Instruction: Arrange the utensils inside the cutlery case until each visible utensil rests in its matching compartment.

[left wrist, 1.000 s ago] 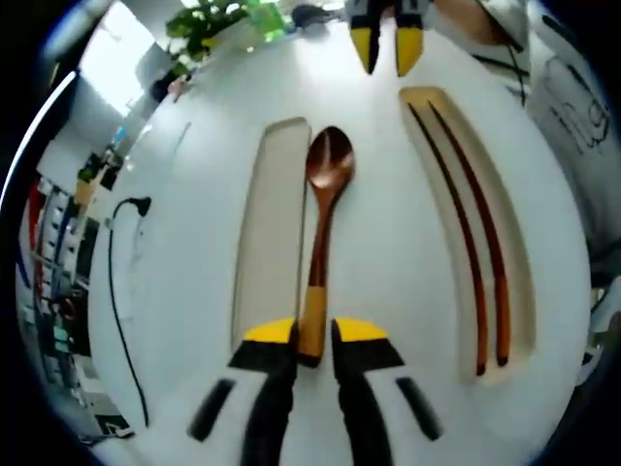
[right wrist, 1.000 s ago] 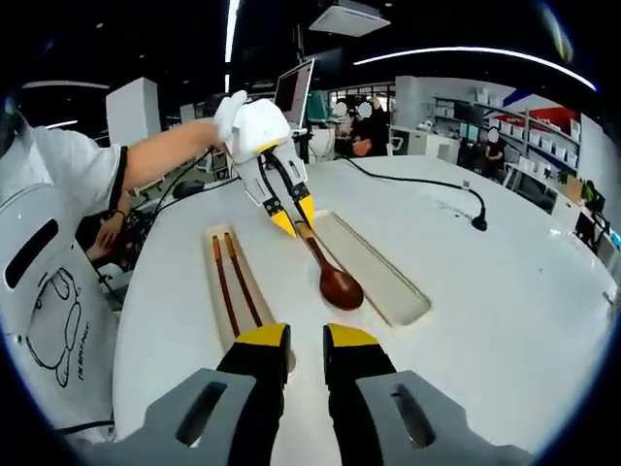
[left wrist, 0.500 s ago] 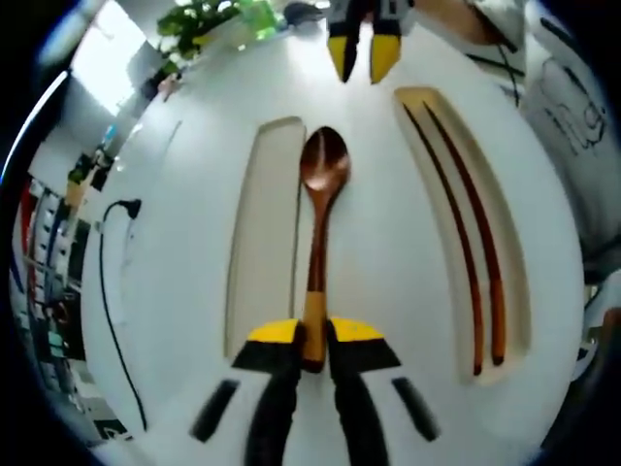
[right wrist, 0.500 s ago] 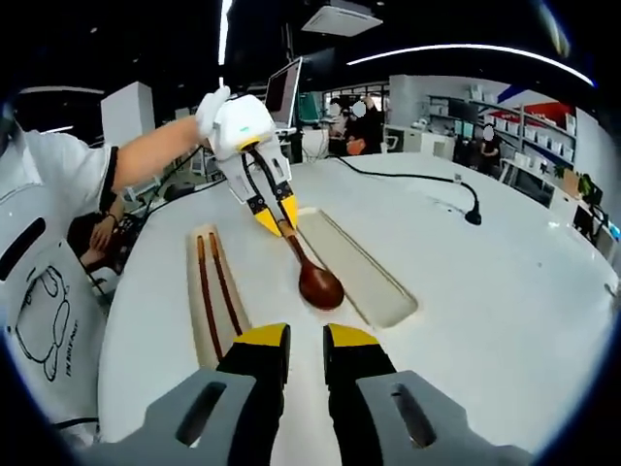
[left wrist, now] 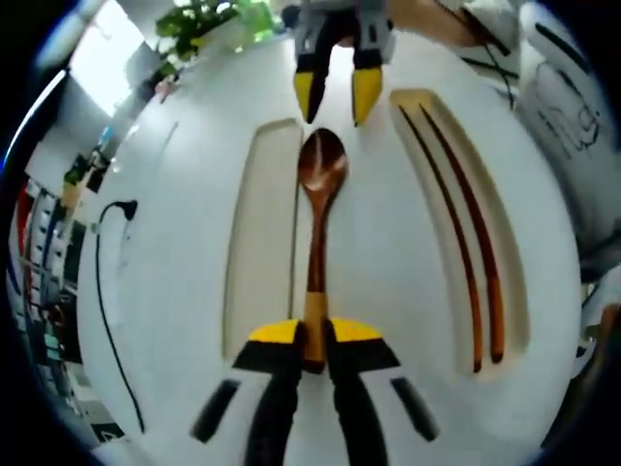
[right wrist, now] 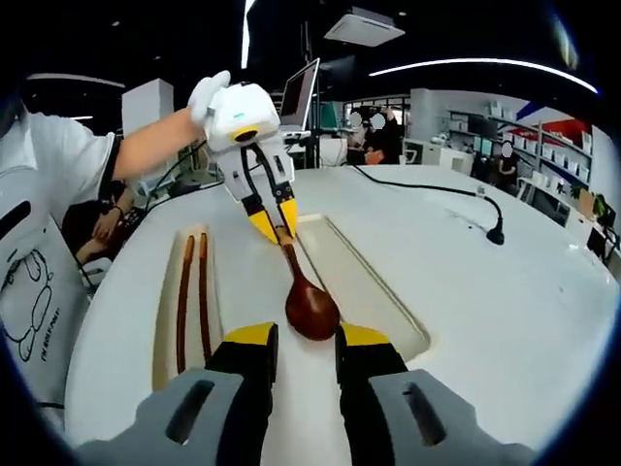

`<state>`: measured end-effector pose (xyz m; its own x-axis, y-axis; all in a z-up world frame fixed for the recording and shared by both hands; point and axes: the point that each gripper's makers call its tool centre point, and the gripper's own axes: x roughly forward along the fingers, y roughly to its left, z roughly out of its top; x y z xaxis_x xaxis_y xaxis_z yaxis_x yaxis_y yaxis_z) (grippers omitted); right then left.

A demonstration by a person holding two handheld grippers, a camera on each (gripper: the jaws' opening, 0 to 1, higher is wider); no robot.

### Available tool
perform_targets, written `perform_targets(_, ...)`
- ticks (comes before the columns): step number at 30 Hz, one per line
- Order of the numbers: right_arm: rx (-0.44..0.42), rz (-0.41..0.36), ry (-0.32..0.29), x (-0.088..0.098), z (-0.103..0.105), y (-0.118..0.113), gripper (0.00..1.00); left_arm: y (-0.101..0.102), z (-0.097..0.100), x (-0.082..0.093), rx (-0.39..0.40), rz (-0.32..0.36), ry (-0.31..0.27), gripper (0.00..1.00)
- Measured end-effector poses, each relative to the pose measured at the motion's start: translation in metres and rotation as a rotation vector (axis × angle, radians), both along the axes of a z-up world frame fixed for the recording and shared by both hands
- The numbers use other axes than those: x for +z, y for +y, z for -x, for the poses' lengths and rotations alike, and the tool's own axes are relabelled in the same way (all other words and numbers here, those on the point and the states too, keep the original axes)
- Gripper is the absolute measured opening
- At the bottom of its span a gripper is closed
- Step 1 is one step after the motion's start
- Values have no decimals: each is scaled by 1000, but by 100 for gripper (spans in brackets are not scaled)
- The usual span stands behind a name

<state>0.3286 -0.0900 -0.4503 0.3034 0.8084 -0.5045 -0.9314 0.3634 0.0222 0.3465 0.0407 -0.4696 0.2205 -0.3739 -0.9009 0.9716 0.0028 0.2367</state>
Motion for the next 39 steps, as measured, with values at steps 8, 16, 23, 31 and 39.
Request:
perform_targets(8, -41, -16, 81, -10, 0, -6, 23, -2, 5, 1, -11, 14, -5, 10)
perform_targets(16, -74, -61, 170, -13, 2, -3, 19, -3, 6, 2, -12, 20, -21, 10)
perform_targets(23, -155, -183, 321, -10, -1, -3, 18, -5, 9, 2, -12, 34, -27, 10)
perform_targets(31, -213, -222, 381, -9, -6, -1, 16, -10, 13, 1, -23, 38, -45, 10)
perform_targets(39, -241, -226, 407, -10, -9, 0, 12, -6, 9, 2, -11, 30, -66, 10)
